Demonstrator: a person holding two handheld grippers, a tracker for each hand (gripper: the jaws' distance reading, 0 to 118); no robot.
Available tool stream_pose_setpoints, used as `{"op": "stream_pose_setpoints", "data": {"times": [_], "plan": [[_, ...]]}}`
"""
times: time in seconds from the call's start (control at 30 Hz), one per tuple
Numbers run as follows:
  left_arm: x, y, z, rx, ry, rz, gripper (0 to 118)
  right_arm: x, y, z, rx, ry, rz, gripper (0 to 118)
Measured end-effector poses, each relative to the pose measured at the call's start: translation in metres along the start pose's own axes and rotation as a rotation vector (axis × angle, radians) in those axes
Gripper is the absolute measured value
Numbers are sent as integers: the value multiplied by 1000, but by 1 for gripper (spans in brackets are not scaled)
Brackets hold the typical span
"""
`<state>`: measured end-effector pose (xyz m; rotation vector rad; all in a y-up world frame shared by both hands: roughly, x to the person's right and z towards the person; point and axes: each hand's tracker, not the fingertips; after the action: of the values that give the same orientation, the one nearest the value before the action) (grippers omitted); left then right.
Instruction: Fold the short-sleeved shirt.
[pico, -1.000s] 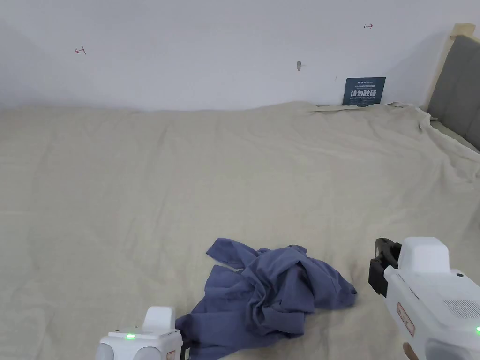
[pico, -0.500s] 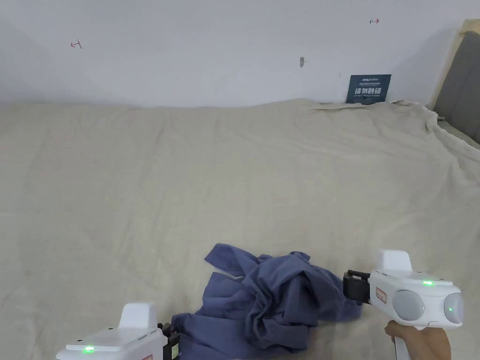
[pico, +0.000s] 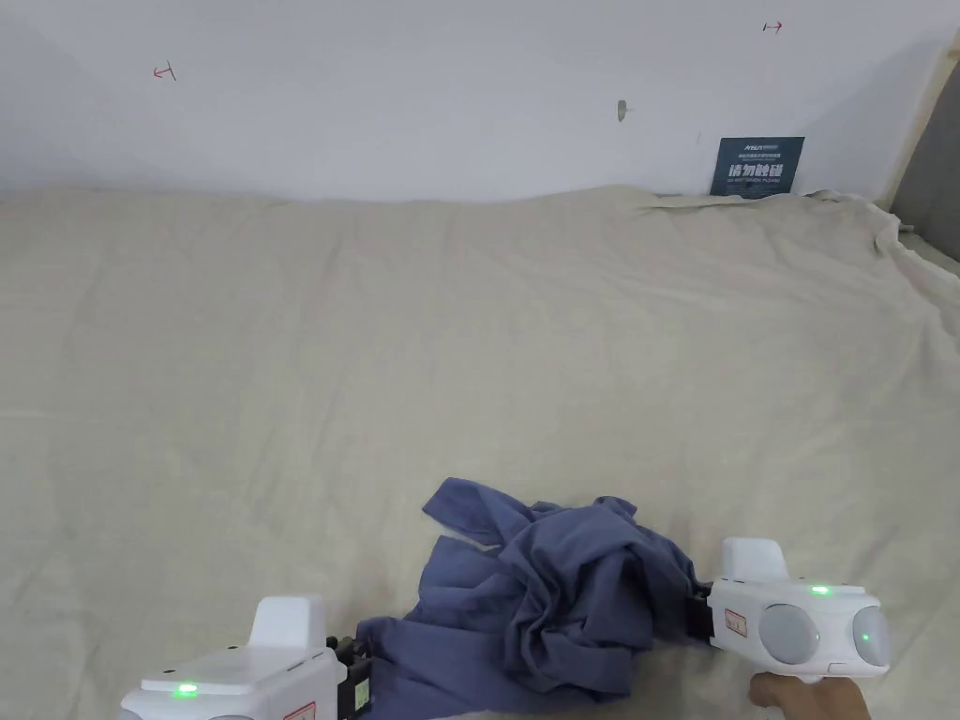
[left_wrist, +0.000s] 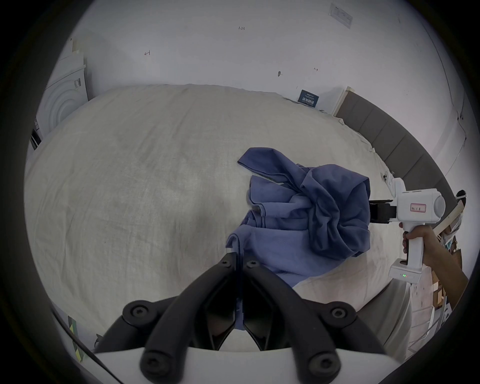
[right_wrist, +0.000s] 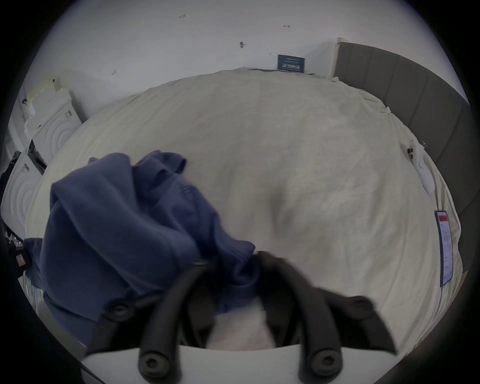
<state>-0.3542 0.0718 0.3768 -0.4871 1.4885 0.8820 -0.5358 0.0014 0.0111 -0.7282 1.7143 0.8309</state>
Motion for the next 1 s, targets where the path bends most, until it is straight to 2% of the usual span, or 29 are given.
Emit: {"op": "stream_pose_setpoints", "data": {"times": [0.07, 0.17, 0.37, 0.43, 0.5, 0.7, 1.0], "plan": [[-1, 1, 1, 6, -2, 4, 1, -4, 2, 7, 4, -35, 14, 10], [-4, 4, 6, 25, -17, 22, 1, -4, 5, 32, 68, -22, 20, 10], [-18, 34, 22, 107, -100, 126, 1, -5, 39, 111, 240, 53, 16, 10], [-24, 53, 29, 144, -130, 153, 1, 4, 56, 130, 284, 86, -26, 10], [-29, 73, 37, 187, -117, 143, 1, 9, 69, 151, 325, 112, -62, 10], [-48, 145, 71, 319, -52, 110, 1, 18, 111, 206, 419, 140, -87, 10], [-80, 237, 114, 429, 59, 137, 1, 47, 180, 251, 508, 61, -97, 10]]}}
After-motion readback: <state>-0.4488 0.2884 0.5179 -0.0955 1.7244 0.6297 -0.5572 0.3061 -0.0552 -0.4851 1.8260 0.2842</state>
